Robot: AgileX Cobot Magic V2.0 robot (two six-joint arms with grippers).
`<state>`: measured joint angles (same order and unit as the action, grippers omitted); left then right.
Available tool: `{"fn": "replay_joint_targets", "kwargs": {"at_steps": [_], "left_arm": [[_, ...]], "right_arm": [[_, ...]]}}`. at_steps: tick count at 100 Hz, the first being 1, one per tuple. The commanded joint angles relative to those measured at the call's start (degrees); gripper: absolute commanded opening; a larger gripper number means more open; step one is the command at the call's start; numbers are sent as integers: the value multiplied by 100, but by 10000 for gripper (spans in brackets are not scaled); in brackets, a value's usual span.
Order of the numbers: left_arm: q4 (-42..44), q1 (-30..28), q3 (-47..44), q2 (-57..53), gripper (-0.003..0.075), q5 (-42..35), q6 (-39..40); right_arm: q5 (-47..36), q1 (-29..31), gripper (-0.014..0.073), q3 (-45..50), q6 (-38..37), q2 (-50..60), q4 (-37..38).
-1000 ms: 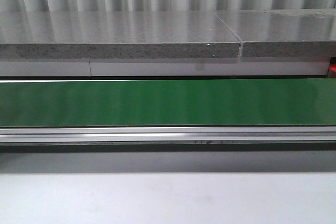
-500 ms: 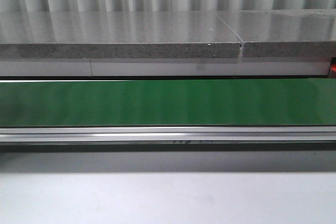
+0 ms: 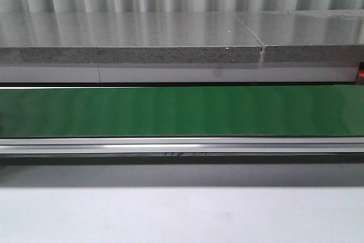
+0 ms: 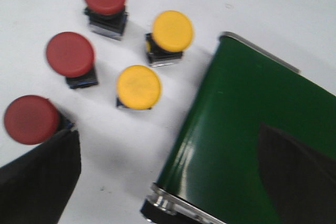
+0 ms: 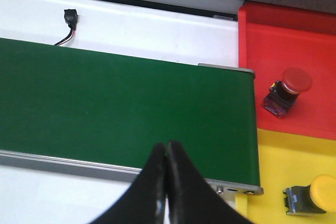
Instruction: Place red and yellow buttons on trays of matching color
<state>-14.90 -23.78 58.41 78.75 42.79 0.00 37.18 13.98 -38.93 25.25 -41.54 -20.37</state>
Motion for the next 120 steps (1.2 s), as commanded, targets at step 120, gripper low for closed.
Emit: {"fn": "replay_joint_targets", "kwargs": {"at_steps": [120], "left_arm": [[16,-1166,-456,1536,640,-1910,375]], "right_arm": [[-342,-26,-71,-139,66,38,-91]]}}
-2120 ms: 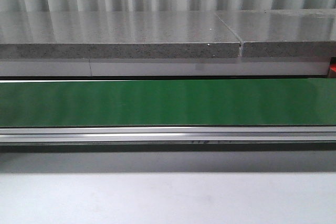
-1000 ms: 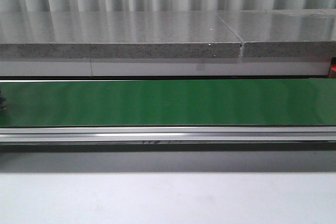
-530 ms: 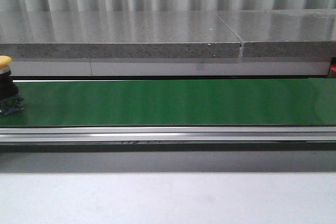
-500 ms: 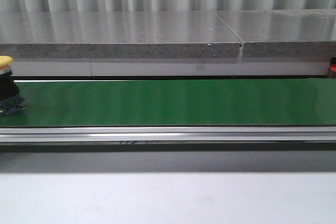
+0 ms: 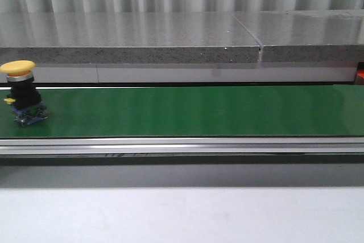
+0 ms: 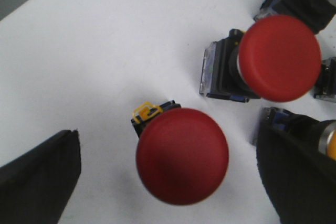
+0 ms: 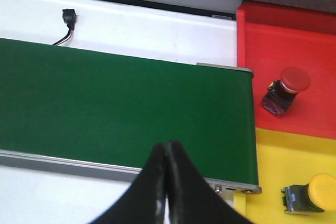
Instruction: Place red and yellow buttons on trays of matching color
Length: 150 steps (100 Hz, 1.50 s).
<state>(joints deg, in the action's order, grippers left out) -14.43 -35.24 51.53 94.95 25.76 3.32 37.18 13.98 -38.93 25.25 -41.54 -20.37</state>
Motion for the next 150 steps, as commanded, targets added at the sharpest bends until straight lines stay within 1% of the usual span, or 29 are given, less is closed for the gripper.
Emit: {"fn": "replay_joint_targets", "kwargs": {"at_steps": [1,26,37,41,45,50,55,60,62,74,78,93,108,118,123,134,150], "left_arm": [[-31,-20,247,-75,640,-207,42],[-31,-20,468,294,639,-135,42],[-31,-9,480,292,638,-123,42],[-31,-9,480,292,634,-123,42],[-31,-9,480,292,610,-123,42],[-31,-9,480,292,557,-120,42],[-31,-9,480,292,479,-76,42],[-31,-9,480,292,368,-30,42],[-31,-9,480,292,337,2,42],[-160,-9,480,255,52,98,42],[-160,-9,480,211,-22,129,42],[-160,-9,480,-95,-19,282,18],[-160,13,480,-645,-19,361,18],[-160,163,480,-1080,-19,413,8],[-160,300,532,-1283,-19,482,-19],[-160,748,763,-1579,-20,746,-398],[-160,1567,1441,-1569,-20,1622,-793]], "right_arm": [[-342,-26,-71,-139,66,38,-91],[-342,-26,-71,-139,66,38,-91],[-342,-26,-71,-139,66,38,-91],[-342,-26,-71,-139,66,38,-91],[-342,-26,-71,-139,66,38,-91],[-342,-26,-71,-139,66,38,-91],[-342,-26,-71,-139,66,38,-91],[-342,-26,-71,-139,66,38,-91],[-342,-26,-71,-139,66,38,-91],[-342,-26,-71,-139,66,38,-91],[-342,-26,-71,-139,66,38,-91],[-342,-26,-71,-139,66,38,-91],[-342,-26,-71,-139,66,38,-91],[-342,-26,-71,-139,66,38,-91],[-342,-26,-71,-139,66,38,-91],[-342,-26,-71,-139,66,38,-91],[-342,-26,-71,-139,66,38,-91]]}}
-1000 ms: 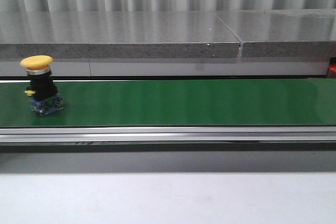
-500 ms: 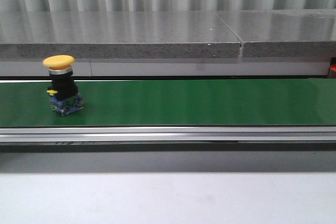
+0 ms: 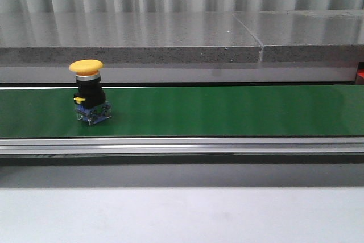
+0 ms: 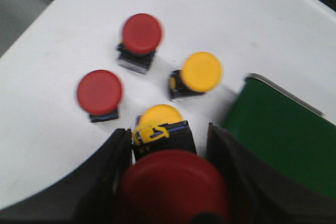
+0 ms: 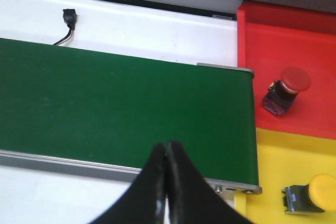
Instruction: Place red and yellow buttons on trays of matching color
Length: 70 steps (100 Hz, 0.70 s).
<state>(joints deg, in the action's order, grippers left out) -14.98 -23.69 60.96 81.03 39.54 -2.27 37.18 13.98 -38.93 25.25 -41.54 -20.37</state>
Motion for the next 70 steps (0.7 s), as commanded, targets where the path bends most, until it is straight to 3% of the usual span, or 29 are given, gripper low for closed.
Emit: {"fn": "replay_joint_targets", "kwargs": {"at_steps": [1,25,70], "left_arm": [[-105,412,522,-161,-20,275,-246],[-30,1126,905,190,-20,678,-471],[203,1152,905,882,-20,942,-492]], "right_arm": [[-342,-26,-71,-139,66,38,-91],[-342,-26,-71,-139,66,38,-91],[-342,-26,-71,-139,66,38,-91]]}}
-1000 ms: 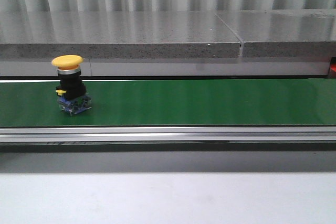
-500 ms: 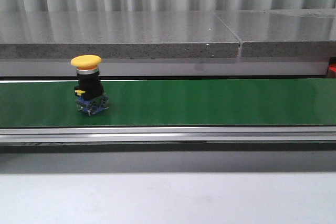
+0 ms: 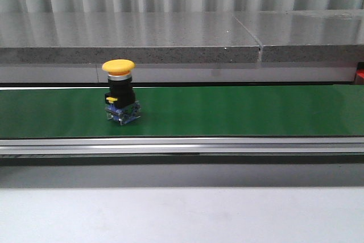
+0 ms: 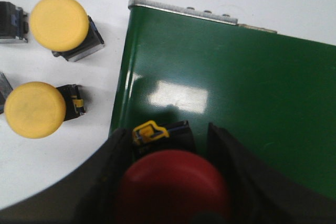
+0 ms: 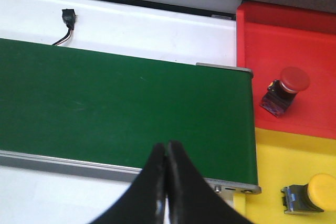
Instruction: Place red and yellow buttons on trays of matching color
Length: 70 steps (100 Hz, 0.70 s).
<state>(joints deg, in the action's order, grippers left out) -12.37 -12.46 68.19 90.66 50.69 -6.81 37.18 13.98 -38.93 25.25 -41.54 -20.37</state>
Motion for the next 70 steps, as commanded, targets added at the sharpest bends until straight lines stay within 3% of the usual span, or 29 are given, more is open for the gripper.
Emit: {"fn": "replay_joint_targets", "kwargs": {"at_steps": [1,45,54,70], "left_arm": [[-59,29,182,-80,-20,-173,-38],[-59,29,182,168,7,-172,-81],[-119,29,182,168,131,-81,-206],[-270,29,182,168,505,15,-331]], "right_arm": [[-342,-26,-71,-139,66,38,-91],[-342,-26,-71,-139,66,38,-91],[-342,-26,-71,-139,66,38,-91],[-342,-26,-71,-139,66,38,-91]]}}
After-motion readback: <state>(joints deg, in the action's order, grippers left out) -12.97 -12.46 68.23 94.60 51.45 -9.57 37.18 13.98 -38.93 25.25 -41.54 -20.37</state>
